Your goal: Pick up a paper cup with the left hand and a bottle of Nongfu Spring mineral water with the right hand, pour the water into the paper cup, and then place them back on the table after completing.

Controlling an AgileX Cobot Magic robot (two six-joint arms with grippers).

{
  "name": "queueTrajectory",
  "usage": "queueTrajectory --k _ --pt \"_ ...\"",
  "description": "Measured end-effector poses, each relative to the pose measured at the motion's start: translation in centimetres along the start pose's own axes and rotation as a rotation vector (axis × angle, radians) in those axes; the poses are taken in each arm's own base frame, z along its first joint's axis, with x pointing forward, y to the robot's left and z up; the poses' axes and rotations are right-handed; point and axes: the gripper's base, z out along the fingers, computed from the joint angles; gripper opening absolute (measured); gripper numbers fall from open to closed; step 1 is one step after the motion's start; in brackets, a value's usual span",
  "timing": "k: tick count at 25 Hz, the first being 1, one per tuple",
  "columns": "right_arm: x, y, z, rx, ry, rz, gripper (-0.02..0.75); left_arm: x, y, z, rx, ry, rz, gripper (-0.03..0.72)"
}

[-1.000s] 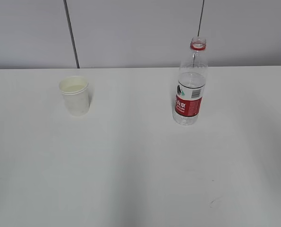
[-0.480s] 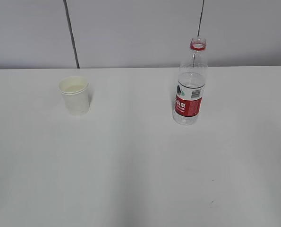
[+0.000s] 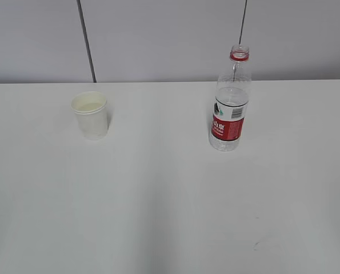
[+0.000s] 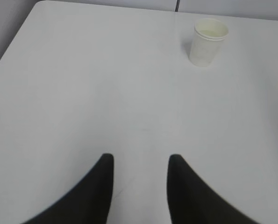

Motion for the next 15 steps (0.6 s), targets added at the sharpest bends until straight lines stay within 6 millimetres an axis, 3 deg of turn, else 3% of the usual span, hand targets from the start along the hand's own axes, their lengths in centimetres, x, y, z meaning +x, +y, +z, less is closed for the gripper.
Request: queueTrajectory --k 7,15 --pt "2.3 0.2 1.5 0.000 -0.035 -0.003 0.500 0.0 0.0 0.0 0.000 0.000 0.000 0.248" --pt "2.4 0.2 1.5 0.001 -0.051 -0.002 0.500 0.0 0.0 0.0 0.000 0.000 0.000 0.248"
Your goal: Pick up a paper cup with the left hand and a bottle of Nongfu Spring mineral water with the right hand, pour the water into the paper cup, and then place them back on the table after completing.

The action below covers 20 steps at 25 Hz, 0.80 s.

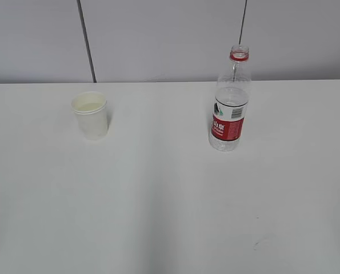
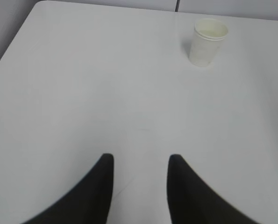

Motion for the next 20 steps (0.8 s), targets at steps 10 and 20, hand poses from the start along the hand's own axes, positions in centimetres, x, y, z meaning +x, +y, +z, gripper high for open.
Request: queueTrajectory --k 10,20 --pt "-0.03 0.00 0.00 0.000 -0.003 0.000 0.500 0.00 0.00 0.00 0.000 0.000 0.000 0.248" --pt "-0.04 0.05 -0.03 0.059 -0.001 0.035 0.500 0.00 0.00 0.00 0.000 0.000 0.000 0.248"
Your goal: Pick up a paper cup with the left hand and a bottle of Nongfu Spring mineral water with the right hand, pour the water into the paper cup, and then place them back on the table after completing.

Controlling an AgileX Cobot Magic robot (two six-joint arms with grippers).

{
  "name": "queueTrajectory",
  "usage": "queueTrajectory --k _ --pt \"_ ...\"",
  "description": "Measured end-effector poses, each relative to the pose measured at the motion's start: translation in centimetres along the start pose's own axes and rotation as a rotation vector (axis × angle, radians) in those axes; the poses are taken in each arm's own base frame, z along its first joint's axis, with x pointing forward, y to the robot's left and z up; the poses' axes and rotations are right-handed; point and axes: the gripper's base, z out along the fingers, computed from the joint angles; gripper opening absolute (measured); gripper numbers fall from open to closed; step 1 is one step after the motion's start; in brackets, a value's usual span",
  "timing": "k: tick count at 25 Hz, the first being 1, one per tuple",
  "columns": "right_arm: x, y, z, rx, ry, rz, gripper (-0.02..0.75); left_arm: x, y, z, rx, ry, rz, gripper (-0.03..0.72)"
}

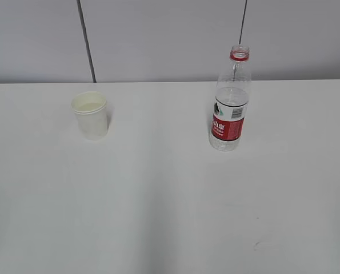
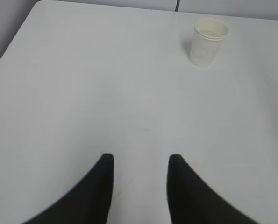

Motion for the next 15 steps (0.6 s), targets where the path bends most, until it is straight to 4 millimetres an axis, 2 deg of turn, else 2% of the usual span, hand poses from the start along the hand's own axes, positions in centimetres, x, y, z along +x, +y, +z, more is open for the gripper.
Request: queueTrajectory --k 15 --pt "-0.02 -0.01 0.00 0.007 -0.001 0.002 0.500 0.00 0.00 0.00 0.000 0.000 0.000 0.248"
